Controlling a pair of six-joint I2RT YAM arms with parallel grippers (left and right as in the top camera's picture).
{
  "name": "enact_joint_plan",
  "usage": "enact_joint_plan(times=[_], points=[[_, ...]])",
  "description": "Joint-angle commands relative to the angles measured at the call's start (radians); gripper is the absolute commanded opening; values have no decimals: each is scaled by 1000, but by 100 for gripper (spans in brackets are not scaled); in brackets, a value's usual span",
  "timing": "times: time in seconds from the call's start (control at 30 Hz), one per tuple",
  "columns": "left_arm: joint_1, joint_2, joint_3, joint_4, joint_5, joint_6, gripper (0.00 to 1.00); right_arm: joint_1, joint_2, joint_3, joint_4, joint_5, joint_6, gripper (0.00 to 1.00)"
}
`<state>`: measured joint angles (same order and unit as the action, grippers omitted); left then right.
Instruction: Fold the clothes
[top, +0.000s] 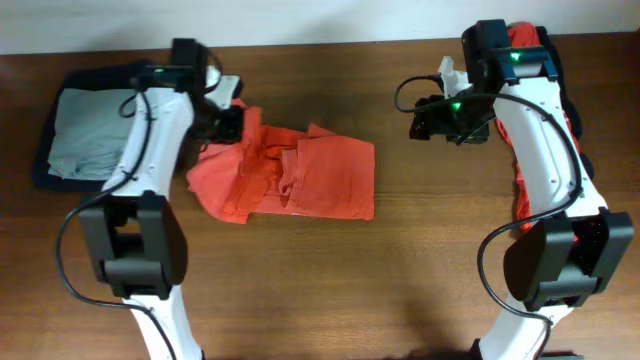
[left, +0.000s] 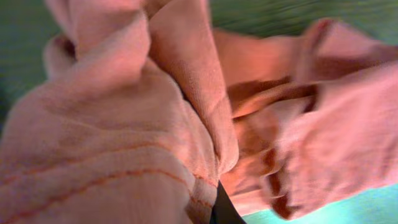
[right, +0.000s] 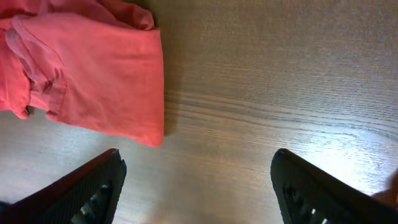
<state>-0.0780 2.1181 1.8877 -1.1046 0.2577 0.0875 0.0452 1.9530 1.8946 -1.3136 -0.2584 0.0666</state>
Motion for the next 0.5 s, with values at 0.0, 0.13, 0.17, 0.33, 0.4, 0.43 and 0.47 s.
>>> enact_joint_plan(times=[0.0,0.13,0.17,0.33,0.4,0.43,0.47], points=[[-60,-22,92,-7,10,-37,1,-1,-24,13,-11,10,-20,78],[-115,-22,142,-11,16,-44,1,-3,-24,13,-11,13,-30,79],[-129,-22,149,-11,16,-47,1,-6,-24,13,-11,13,-30,79],[-202,-22,161,0,16,-66,1,-22,-24,13,-10,12,-29,78],[-227,-21,161,1,15,-69,1,-30,-24,13,-11,12,-29,79],[-241,-21,161,2,12,-69,0,-34,-24,13,-11,12,-29,79],[-253,-21,161,4,11,-69,0,-37,-24,13,-12,12,-29,79]])
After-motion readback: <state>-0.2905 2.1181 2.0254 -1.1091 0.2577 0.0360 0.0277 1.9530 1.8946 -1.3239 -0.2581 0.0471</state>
